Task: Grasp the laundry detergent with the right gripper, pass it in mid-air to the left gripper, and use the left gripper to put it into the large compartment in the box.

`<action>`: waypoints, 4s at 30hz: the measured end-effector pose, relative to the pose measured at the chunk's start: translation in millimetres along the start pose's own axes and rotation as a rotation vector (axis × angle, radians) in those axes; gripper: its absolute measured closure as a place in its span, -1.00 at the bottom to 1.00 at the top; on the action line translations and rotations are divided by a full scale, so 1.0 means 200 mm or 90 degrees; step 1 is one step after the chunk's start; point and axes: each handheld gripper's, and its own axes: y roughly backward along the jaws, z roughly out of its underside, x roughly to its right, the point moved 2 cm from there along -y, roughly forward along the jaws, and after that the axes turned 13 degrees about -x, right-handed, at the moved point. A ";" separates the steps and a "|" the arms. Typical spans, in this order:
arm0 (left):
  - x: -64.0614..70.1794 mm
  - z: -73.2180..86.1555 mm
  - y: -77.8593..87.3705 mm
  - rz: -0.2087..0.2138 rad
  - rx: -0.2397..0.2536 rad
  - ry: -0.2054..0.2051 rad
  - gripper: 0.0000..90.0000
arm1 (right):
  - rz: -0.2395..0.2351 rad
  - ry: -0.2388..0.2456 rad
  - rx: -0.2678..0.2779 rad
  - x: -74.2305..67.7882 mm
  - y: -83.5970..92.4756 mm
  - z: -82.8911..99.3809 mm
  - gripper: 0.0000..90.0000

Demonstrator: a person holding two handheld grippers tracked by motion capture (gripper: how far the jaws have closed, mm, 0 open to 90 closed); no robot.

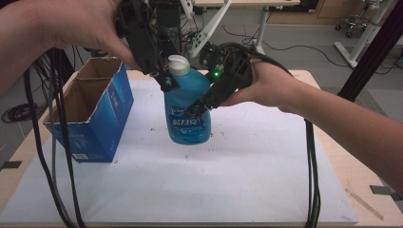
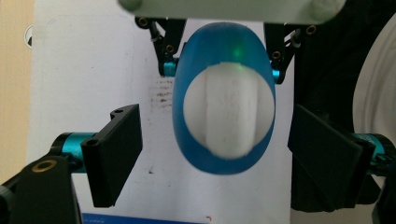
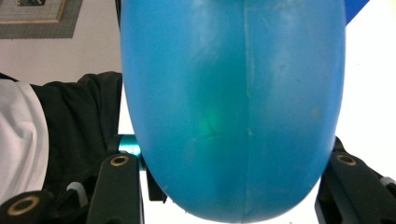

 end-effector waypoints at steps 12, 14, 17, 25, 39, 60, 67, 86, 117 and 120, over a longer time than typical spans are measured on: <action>0.00 -0.04 -0.07 -0.014 -0.030 0.010 -0.60 | -0.013 -0.002 0.000 0.00 0.02 -0.02 0.04; 0.00 -0.04 -0.08 -0.013 -0.034 0.009 -0.59 | -0.015 -0.006 0.001 0.01 0.02 -0.02 0.04; 0.00 -0.05 -0.08 -0.009 -0.033 0.010 -0.59 | -0.012 -0.007 0.001 0.01 0.02 -0.01 0.04; -0.02 -0.05 -0.09 -0.015 -0.035 0.009 -0.54 | -0.013 -0.007 0.003 0.02 0.03 0.00 0.04; -0.02 -0.04 -0.09 -0.008 -0.045 0.019 -0.41 | -0.014 -0.007 0.006 0.02 0.03 0.00 0.04; -0.02 -0.06 -0.11 0.002 -0.048 0.025 -0.31 | -0.017 -0.003 -0.001 0.02 0.02 -0.01 0.05; -0.01 -0.05 -0.10 0.004 -0.043 0.030 -0.24 | -0.018 -0.007 -0.003 0.02 0.02 0.00 0.05; 0.00 -0.04 -0.09 0.009 -0.028 0.035 -0.16 | -0.025 -0.003 0.011 0.02 0.02 -0.01 -0.01; -0.02 0.08 0.01 0.007 -0.021 0.095 -0.16 | 0.081 -0.130 -0.087 0.13 0.05 0.41 -0.73; -0.03 0.11 0.05 0.003 -0.016 0.118 -0.16 | 0.094 -0.149 -0.104 0.14 0.05 0.49 -0.73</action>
